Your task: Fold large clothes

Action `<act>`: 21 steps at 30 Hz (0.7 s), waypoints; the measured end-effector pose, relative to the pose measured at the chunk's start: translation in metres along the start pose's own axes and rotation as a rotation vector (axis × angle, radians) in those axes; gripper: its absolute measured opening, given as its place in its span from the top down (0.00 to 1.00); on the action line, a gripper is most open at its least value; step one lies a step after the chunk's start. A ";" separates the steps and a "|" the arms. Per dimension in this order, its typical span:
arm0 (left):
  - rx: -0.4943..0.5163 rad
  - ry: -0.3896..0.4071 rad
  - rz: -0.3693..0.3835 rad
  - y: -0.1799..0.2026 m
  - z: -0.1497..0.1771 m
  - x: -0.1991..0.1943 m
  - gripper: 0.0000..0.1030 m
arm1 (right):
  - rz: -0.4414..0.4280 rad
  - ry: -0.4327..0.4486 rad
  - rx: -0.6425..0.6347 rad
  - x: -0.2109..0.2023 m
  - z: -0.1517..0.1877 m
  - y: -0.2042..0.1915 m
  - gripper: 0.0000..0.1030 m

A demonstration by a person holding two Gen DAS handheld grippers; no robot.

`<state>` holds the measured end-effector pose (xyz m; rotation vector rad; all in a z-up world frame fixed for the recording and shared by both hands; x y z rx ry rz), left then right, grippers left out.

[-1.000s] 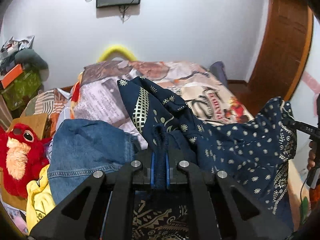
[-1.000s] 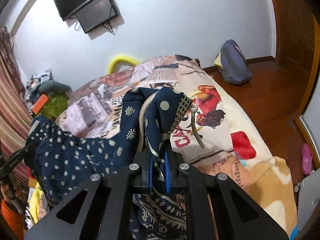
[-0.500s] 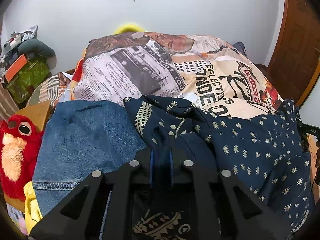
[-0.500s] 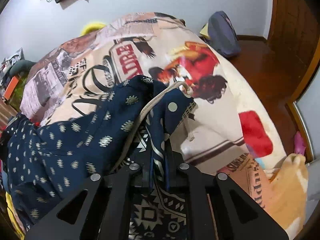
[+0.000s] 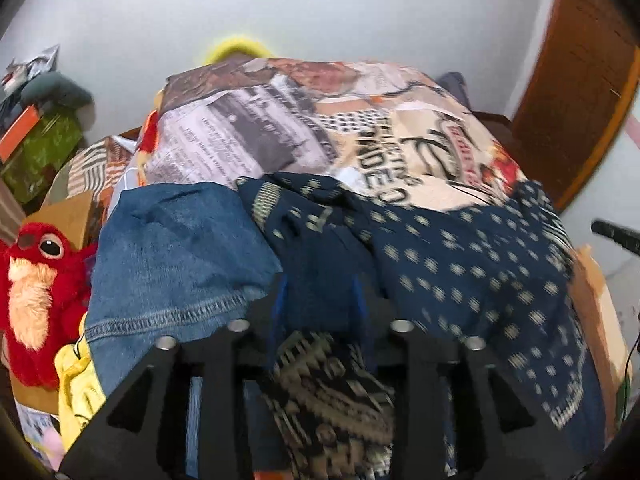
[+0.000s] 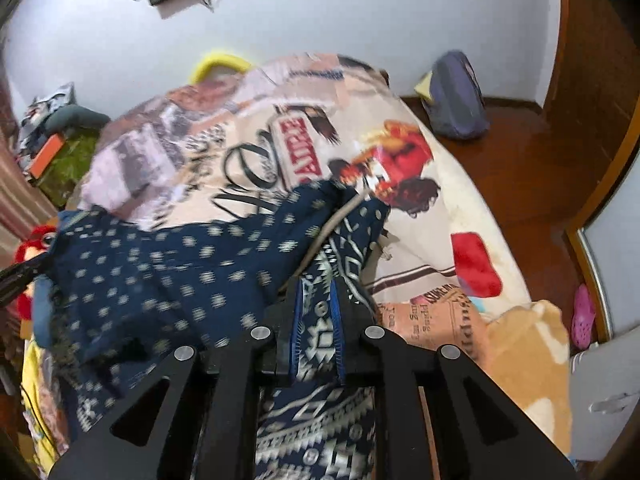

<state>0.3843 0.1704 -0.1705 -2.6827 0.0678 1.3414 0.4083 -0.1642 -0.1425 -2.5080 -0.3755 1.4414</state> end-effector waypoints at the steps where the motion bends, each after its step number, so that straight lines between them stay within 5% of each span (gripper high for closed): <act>1: 0.005 0.008 0.008 0.003 0.001 -0.007 0.61 | -0.004 0.011 -0.013 -0.010 0.002 -0.003 0.87; 4: 0.020 0.031 0.016 0.013 0.005 -0.034 0.59 | 0.007 0.051 -0.057 -0.037 0.010 -0.014 0.78; 8: 0.062 0.062 -0.021 0.028 0.020 -0.069 0.32 | 0.022 0.122 -0.094 -0.075 0.027 -0.024 0.33; 11: 0.087 0.057 -0.011 0.037 0.034 -0.082 0.29 | 0.006 0.170 -0.121 -0.099 0.042 -0.030 0.29; 21: 0.053 -0.039 0.047 0.058 0.110 -0.097 0.29 | 0.004 0.078 -0.197 -0.111 0.109 -0.035 0.29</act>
Point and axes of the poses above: each gripper's, at about its wrist camera, not at the fingertips, and x roughly the way its jaws point, y to its right, z to its underside, the point moved 3 cm from there along x, roughly the way its jaws point, and after that the axes turned 15 degrees about x, right-handed, at the moved point
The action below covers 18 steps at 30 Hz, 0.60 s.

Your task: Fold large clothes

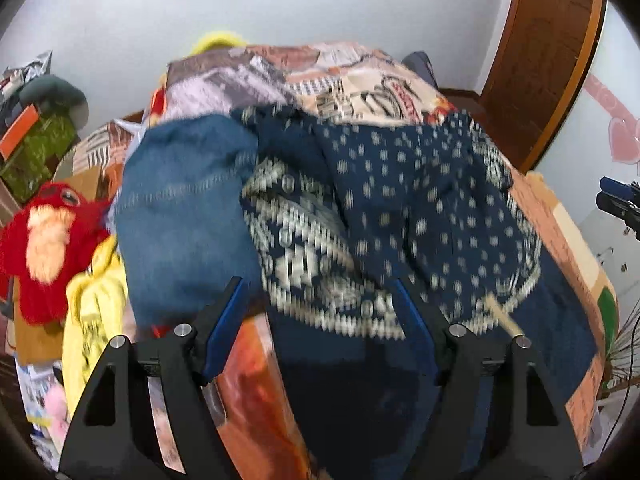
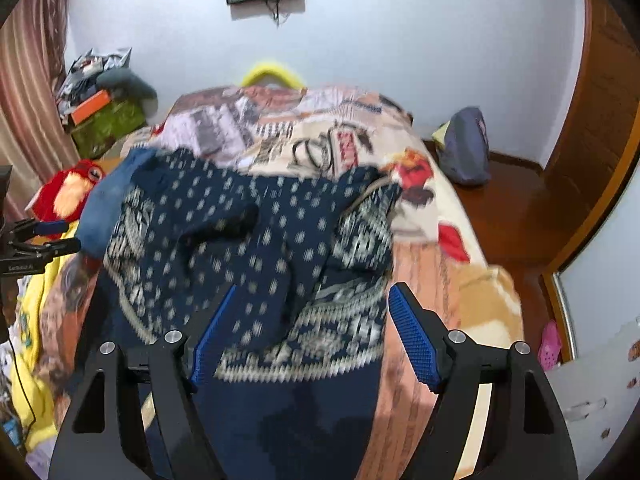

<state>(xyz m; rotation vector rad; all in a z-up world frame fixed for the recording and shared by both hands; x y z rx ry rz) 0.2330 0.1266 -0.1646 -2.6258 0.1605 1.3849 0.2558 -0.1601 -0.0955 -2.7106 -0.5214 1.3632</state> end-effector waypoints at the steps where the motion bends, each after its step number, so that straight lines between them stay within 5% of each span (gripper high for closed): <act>1: -0.005 -0.009 0.008 0.002 0.008 0.000 0.29 | 0.004 -0.016 0.005 0.002 0.007 0.001 0.29; 11: -0.103 -0.126 0.087 0.002 0.093 0.019 0.29 | 0.073 -0.139 0.062 0.010 0.074 0.032 0.29; 18: -0.192 -0.168 0.235 0.008 0.133 0.034 0.29 | 0.077 -0.223 0.128 0.020 0.109 0.055 0.29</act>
Point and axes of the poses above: each gripper's, at about its wrist camera, not at the fingertips, and x roughly the way its jaws point, y to its right, z to its underside, the point moved 3 cm from there along x, roughly the way its jaws point, and after that the axes turned 15 degrees about x, right-handed, at the moved point
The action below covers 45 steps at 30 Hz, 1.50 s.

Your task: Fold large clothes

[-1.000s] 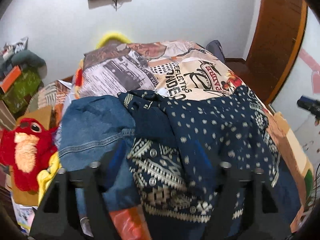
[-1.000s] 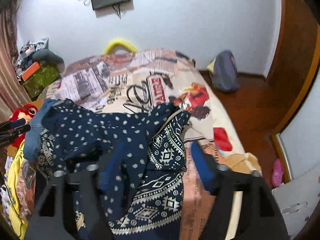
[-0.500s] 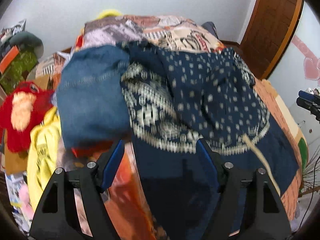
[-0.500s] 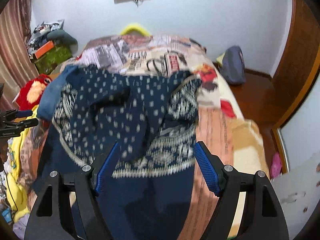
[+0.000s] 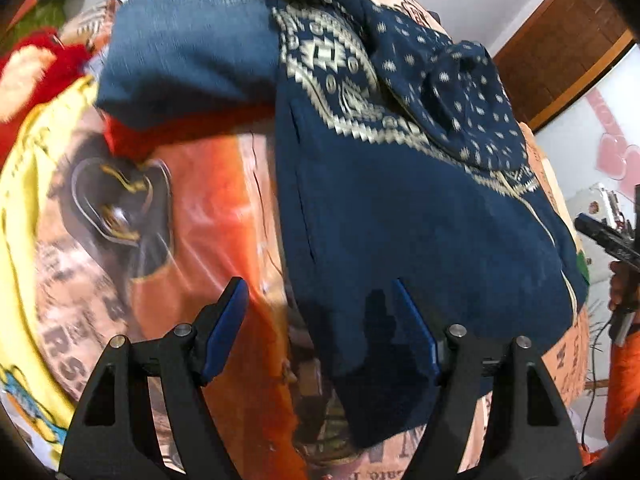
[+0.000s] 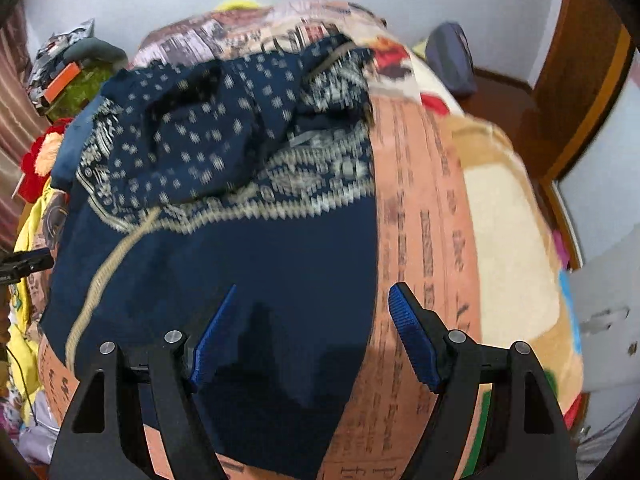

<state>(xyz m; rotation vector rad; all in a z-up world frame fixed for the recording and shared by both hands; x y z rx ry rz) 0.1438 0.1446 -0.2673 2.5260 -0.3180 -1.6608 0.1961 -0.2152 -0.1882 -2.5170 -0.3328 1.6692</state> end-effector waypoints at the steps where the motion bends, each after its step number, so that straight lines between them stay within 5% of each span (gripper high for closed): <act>1: 0.004 -0.004 0.013 0.001 0.001 0.002 0.29 | 0.002 -0.017 0.006 0.004 0.004 0.002 0.29; 11: -0.065 -0.006 0.191 0.013 -0.003 0.033 0.41 | -0.105 -0.084 0.109 0.031 0.007 0.018 0.29; 19: -0.067 0.029 0.197 0.013 -0.004 0.023 0.88 | -0.192 -0.121 0.232 0.047 0.005 0.034 0.32; 21: -0.051 0.031 0.174 0.015 -0.007 0.020 0.90 | -0.216 -0.118 0.226 0.044 0.006 0.030 0.49; 24: -0.015 0.053 0.128 0.021 -0.016 0.010 0.92 | -0.239 -0.107 0.231 0.038 0.002 0.022 0.87; 37: 0.028 0.326 0.103 0.026 -0.108 -0.080 0.94 | -0.323 0.102 0.066 -0.022 -0.068 -0.026 0.90; 41: -0.018 0.408 0.147 0.010 -0.157 -0.100 0.94 | -0.266 0.197 0.040 -0.030 -0.105 -0.037 0.90; 45: -0.083 0.436 0.090 -0.012 -0.205 -0.092 0.94 | -0.221 0.253 0.070 -0.020 -0.149 -0.037 0.90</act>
Point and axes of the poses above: each gripper's, at about its wrist camera, not at the fingertips, and x roughly the way its jaws point, y to its right, z to its underside, the point moved 3 cm from there along x, roughly the way its jaws point, and after that the axes turned 15 degrees about x, right-handed, at the moved point
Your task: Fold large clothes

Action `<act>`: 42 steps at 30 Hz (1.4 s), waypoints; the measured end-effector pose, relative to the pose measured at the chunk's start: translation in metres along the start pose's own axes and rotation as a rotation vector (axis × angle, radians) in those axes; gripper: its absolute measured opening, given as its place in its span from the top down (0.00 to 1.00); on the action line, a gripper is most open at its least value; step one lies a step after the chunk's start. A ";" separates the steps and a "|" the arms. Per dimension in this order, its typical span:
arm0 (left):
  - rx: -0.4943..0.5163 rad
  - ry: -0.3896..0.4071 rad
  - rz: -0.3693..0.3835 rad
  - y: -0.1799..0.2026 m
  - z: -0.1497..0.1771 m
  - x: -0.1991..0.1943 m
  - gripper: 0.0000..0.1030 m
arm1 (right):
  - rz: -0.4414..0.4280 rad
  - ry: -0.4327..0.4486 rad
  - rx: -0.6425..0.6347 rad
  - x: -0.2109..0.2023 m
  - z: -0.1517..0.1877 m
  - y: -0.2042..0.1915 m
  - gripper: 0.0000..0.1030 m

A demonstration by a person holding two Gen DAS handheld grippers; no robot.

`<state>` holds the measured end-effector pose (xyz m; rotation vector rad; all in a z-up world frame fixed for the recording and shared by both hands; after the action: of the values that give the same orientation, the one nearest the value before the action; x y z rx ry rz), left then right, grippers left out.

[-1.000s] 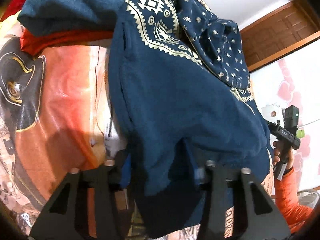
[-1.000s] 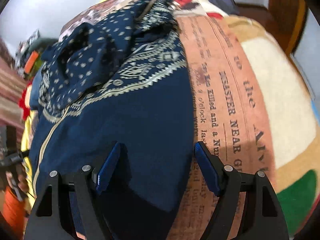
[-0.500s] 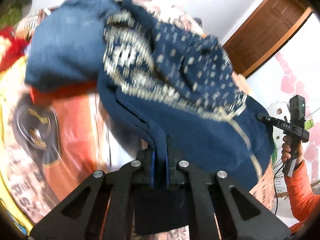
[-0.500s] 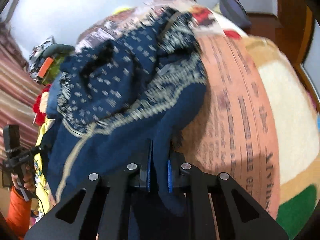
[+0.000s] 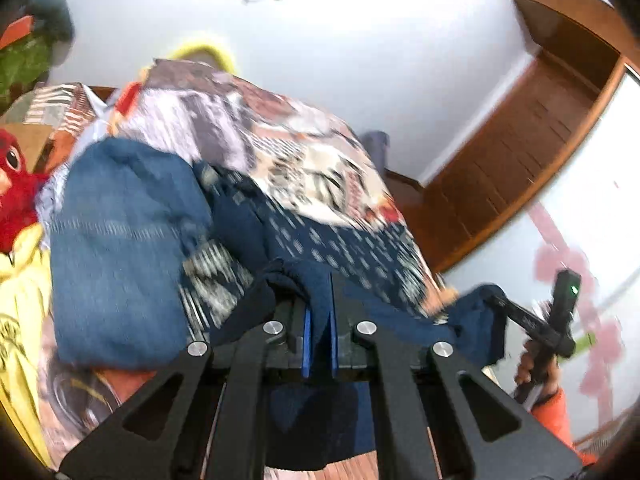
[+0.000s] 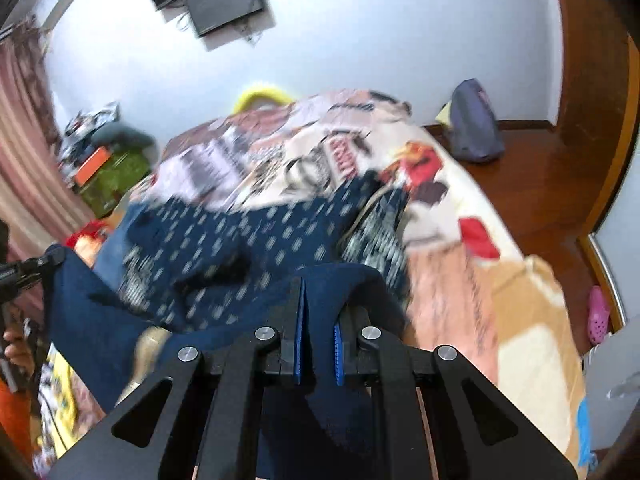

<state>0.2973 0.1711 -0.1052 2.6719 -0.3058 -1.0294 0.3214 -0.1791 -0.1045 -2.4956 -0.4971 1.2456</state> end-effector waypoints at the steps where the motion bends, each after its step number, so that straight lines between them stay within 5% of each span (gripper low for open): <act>1: -0.009 0.003 -0.018 -0.007 -0.007 0.005 0.94 | 0.012 0.008 0.012 0.008 -0.009 0.003 0.90; 5: 0.002 -0.034 -0.166 -0.038 -0.024 0.048 0.94 | 0.067 0.011 0.051 0.045 -0.033 0.016 0.90; 12: 0.044 -0.144 -0.249 -0.068 -0.006 0.113 0.93 | 0.125 -0.080 0.042 0.118 -0.035 0.031 0.90; 18: 0.137 -0.149 -0.263 -0.063 -0.001 0.120 0.90 | 0.128 -0.136 0.065 0.142 -0.027 0.045 0.86; 21: 0.164 -0.181 -0.280 -0.057 -0.002 0.118 0.85 | 0.136 -0.193 0.097 0.142 -0.027 0.048 0.83; 25: 0.202 -0.209 -0.315 -0.044 -0.001 0.108 0.50 | 0.189 -0.221 0.101 0.128 -0.030 0.047 0.74; 29: 0.288 -0.211 -0.346 -0.022 0.001 0.089 0.48 | 0.268 -0.174 0.066 0.099 -0.030 0.044 0.57; 36: 0.387 -0.191 -0.314 0.022 0.015 0.061 0.33 | 0.174 -0.145 0.020 0.051 -0.014 0.019 0.50; 42: 0.422 -0.263 -0.274 0.042 0.037 0.084 0.30 | 0.103 -0.193 -0.025 0.049 0.019 -0.005 0.50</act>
<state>0.3290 0.1009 -0.1712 3.0099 -0.2309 -1.5603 0.3324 -0.1513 -0.1480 -2.4615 -0.4363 1.5388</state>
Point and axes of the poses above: each gripper's, at about its wrist camera, not at the fingertips, and x roughly the way its jaws point, y to its right, z to its underside, the point moved 3 cm from there along x, roughly the way its jaws point, and after that the axes turned 15 degrees about x, right-handed, at the moved point
